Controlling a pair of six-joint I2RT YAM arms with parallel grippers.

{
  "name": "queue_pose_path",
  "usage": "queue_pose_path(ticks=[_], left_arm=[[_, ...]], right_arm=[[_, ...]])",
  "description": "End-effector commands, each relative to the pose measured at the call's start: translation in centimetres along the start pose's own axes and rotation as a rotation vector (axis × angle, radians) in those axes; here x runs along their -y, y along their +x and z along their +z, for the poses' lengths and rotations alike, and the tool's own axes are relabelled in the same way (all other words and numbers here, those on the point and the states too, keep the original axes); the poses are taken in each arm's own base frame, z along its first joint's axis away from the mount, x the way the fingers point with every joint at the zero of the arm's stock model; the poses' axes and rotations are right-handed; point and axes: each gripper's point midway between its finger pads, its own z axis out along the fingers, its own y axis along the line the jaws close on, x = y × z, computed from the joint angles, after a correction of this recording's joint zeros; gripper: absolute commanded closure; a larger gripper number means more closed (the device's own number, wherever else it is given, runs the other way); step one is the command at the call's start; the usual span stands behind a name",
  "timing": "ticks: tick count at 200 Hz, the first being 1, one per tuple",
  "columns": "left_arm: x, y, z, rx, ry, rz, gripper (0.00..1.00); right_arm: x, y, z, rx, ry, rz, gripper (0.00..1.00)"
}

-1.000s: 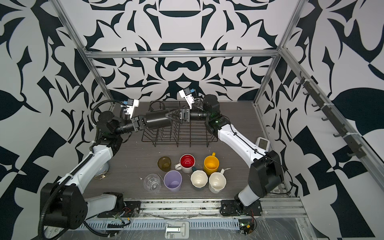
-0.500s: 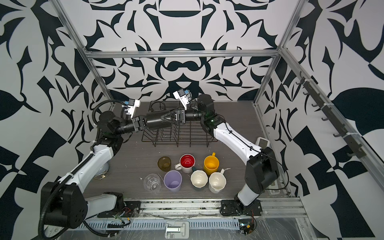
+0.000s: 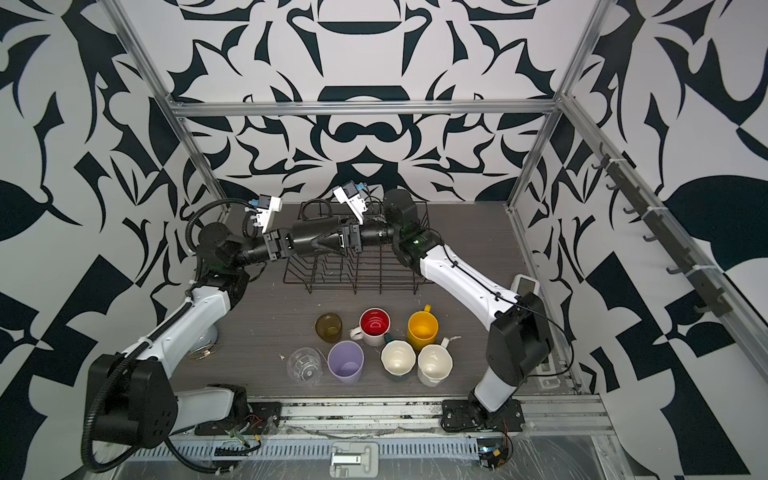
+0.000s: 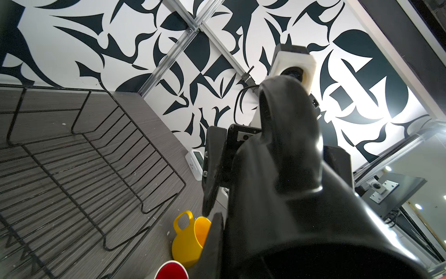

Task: Load the cups into the dish rack
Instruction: 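Bring the black mug above the rack and grasp it with the right gripper, then open the left gripper and pull the right gripper away holding the mug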

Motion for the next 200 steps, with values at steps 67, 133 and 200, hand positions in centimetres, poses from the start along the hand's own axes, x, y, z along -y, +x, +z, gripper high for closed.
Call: queue_pose_path(ticks=[67, 133, 200], left_arm=[[3.1, 0.2, 0.3, -0.036, 0.092, 0.078, 1.00], [3.8, 0.8, 0.8, -0.067, 0.118, 0.074, 1.00], [4.4, 0.0, 0.9, -0.050, 0.122, 0.093, 1.00]], right_arm=[[-1.2, -2.7, -0.3, 0.074, 0.028, -0.112, 0.00], [-1.1, -2.5, 0.0, 0.069, 0.000, -0.092, 0.05], [-1.1, -1.6, -0.1, 0.050, -0.007, -0.075, 0.41]])
